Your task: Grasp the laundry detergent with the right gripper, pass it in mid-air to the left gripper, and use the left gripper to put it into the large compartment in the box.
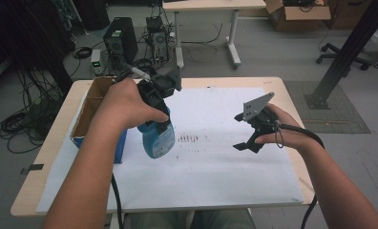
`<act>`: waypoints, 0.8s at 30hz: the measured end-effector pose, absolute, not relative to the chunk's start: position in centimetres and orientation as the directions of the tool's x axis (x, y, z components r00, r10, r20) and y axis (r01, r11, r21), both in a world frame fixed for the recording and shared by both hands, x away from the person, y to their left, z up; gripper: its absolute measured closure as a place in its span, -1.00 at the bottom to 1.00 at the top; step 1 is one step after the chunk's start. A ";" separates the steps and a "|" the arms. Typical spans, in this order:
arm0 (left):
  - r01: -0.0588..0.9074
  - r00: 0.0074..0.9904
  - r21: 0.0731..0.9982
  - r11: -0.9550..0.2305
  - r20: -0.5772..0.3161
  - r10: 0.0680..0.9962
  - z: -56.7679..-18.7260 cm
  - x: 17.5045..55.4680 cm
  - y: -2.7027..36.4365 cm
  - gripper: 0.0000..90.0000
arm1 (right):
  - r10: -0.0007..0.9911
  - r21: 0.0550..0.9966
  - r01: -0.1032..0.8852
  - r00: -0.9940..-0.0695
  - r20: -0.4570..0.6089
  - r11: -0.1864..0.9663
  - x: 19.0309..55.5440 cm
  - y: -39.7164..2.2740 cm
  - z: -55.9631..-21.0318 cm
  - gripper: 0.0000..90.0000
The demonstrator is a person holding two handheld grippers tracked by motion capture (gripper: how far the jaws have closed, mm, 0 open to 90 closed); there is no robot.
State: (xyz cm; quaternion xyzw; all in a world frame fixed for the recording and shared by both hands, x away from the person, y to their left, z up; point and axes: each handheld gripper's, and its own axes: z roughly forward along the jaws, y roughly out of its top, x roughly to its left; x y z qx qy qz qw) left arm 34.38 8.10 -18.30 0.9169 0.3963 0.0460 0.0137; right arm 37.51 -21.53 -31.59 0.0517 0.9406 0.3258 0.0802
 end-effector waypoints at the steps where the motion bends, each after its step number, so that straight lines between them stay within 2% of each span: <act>1: 0.733 0.673 0.063 -0.677 0.074 0.736 -18.1 34.4 8.3 -0.16 | 0.145 0.616 0.039 -0.982 -0.123 0.787 37.6 -21.5 -31.5 -0.96; 9: 0.783 0.611 0.083 -0.617 0.080 0.787 -16.5 35.0 9.8 -0.16 | 0.140 0.594 0.035 -0.982 -0.131 0.804 37.7 -21.4 -31.0 -0.96; 24: 0.899 0.416 0.104 -0.424 0.096 0.904 -11.6 36.7 14.1 -0.16 | 0.133 0.526 0.047 -0.983 -0.128 0.849 38.0 -21.7 -30.8 -0.95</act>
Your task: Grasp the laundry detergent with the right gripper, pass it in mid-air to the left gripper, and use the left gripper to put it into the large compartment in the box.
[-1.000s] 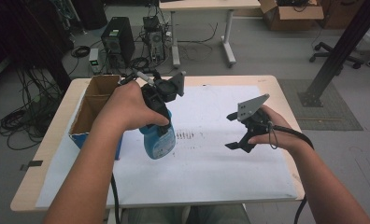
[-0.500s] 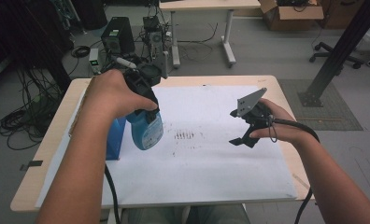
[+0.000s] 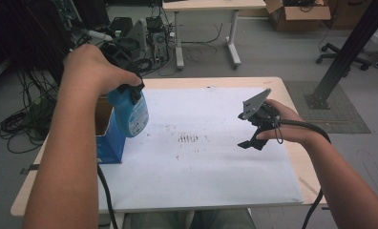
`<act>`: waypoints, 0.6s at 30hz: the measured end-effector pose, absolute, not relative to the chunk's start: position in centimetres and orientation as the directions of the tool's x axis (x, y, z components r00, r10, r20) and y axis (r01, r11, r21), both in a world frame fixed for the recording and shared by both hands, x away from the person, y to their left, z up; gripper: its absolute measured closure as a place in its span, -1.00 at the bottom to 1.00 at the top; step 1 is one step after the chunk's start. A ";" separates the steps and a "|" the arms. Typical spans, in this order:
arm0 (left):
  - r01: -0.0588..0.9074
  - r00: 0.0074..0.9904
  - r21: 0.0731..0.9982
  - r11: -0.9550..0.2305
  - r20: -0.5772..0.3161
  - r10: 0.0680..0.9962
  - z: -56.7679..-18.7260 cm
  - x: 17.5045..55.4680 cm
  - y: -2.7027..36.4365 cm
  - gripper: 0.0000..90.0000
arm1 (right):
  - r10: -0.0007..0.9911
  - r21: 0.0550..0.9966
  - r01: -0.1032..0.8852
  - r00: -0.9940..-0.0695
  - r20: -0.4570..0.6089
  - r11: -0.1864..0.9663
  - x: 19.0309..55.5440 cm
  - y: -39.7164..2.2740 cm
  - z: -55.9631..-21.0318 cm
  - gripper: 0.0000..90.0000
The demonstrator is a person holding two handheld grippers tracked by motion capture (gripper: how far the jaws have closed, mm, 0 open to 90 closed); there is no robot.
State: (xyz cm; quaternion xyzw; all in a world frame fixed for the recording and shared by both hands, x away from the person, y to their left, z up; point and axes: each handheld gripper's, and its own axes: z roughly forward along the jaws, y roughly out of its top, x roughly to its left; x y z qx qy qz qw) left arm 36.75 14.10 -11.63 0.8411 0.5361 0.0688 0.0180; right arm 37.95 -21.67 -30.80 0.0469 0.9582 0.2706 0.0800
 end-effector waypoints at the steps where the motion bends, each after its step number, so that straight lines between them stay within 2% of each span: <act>1: 0.906 0.401 0.108 -0.410 0.097 0.911 -11.4 36.8 14.4 -0.16 | 0.129 0.520 0.045 -0.983 -0.127 0.853 38.0 -21.6 -30.9 -0.95; 6: 0.935 0.316 0.131 -0.329 0.108 0.942 -10.0 37.3 16.4 -0.16 | 0.126 0.509 0.046 -0.984 -0.123 0.860 38.1 -21.5 -31.2 -0.95; 18: 0.973 0.159 0.156 -0.168 0.070 0.985 -7.9 38.2 20.8 -0.16 | 0.112 0.477 0.048 -0.988 -0.107 0.878 38.7 -21.4 -31.8 -0.94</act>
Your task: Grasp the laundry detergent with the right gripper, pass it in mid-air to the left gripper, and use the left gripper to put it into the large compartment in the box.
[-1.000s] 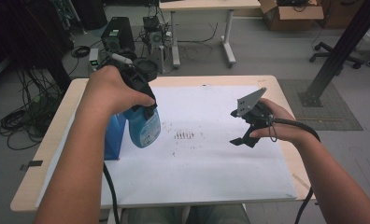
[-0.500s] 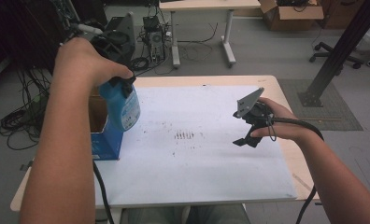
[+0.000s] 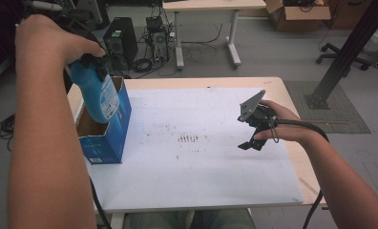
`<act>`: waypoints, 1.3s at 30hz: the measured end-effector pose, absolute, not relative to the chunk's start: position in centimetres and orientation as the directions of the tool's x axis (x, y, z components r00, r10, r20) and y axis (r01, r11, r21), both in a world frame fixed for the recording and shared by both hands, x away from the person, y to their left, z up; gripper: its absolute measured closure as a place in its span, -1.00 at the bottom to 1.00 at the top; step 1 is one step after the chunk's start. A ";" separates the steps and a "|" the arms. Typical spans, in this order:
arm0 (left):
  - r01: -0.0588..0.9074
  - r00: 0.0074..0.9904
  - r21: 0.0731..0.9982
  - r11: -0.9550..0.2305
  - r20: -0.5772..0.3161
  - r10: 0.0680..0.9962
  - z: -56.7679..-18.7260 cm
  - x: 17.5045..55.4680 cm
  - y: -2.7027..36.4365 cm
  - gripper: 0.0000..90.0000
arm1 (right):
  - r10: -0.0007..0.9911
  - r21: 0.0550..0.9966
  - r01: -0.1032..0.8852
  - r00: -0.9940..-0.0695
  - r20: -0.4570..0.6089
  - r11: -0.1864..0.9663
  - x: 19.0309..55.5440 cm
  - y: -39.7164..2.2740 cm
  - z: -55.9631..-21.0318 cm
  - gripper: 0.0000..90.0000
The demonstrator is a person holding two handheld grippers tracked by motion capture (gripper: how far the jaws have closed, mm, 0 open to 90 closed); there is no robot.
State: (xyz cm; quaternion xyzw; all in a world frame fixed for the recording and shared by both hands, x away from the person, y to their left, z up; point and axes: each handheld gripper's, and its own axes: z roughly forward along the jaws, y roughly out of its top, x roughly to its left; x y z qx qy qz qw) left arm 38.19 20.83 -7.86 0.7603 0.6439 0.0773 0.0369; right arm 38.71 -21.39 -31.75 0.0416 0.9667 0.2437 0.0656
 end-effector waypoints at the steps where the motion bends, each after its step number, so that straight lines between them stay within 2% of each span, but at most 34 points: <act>1: 0.975 0.148 0.154 -0.157 0.068 0.987 -7.8 38.3 21.1 -0.16 | 0.111 0.476 0.048 -0.988 -0.107 0.878 38.8 -21.4 -31.8 -0.94; 16: 0.987 0.019 0.156 -0.029 0.069 0.997 -8.8 39.4 24.7 -0.16 | 0.088 0.431 0.055 -0.994 -0.058 0.901 39.5 -21.4 -32.3 -0.94; 29: 0.990 0.001 0.141 -0.010 0.064 0.998 -10.8 40.1 26.3 -0.16 | 0.076 0.349 0.064 -0.997 -0.021 0.935 39.1 -21.2 -30.7 -0.93; 39: 0.993 0.015 0.112 -0.021 0.052 0.999 -13.2 40.5 26.4 -0.16 | 0.077 0.332 0.070 -0.997 -0.007 0.941 38.8 -21.2 -30.3 -0.93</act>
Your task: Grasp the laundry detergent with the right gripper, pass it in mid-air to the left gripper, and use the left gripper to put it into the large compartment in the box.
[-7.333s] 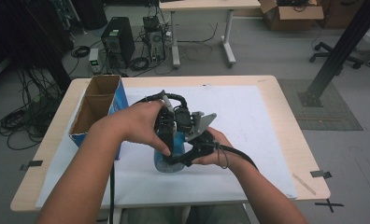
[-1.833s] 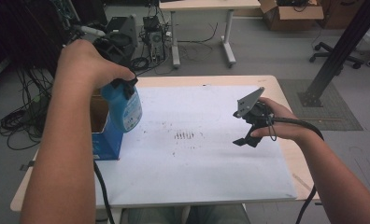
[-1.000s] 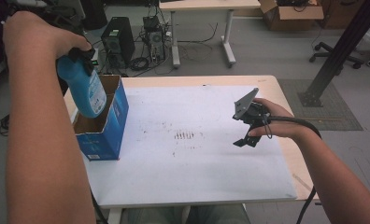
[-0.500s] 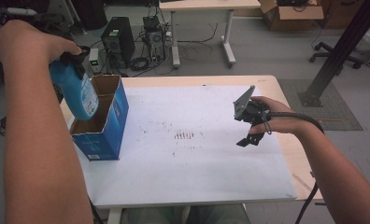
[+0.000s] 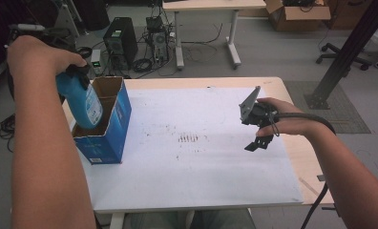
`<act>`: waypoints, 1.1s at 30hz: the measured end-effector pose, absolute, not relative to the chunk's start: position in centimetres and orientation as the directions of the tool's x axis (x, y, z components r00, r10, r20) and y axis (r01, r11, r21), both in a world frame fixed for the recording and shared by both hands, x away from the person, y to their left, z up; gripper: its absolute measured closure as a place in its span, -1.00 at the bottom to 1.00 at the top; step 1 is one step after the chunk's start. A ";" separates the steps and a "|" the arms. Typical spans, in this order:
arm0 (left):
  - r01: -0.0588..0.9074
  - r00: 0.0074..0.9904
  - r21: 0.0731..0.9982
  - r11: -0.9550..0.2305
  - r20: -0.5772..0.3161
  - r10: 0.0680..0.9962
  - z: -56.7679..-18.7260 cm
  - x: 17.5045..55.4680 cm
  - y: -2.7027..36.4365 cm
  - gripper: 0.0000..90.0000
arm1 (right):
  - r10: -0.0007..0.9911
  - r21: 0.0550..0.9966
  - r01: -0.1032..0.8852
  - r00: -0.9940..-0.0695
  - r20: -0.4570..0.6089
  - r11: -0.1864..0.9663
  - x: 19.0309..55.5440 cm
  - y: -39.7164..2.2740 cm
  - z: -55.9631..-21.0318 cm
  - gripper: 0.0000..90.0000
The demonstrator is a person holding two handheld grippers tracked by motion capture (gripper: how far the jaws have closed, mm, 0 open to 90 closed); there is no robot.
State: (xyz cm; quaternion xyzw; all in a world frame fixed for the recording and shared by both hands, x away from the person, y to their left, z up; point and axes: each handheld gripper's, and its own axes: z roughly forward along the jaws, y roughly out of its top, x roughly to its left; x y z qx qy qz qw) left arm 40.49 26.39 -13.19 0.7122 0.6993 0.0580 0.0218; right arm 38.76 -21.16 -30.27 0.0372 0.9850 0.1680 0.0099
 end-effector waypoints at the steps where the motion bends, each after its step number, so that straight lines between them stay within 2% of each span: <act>1: 0.994 0.015 0.110 -0.020 0.051 0.999 -13.4 40.5 26.4 -0.16 | 0.078 0.330 0.071 -0.997 -0.007 0.941 38.7 -21.2 -30.3 -0.93; 33: 0.999 0.022 0.043 -0.024 0.043 0.999 -20.9 42.1 27.1 -0.16 | 0.072 0.319 0.069 -0.997 0.003 0.945 38.2 -20.8 -30.9 -0.93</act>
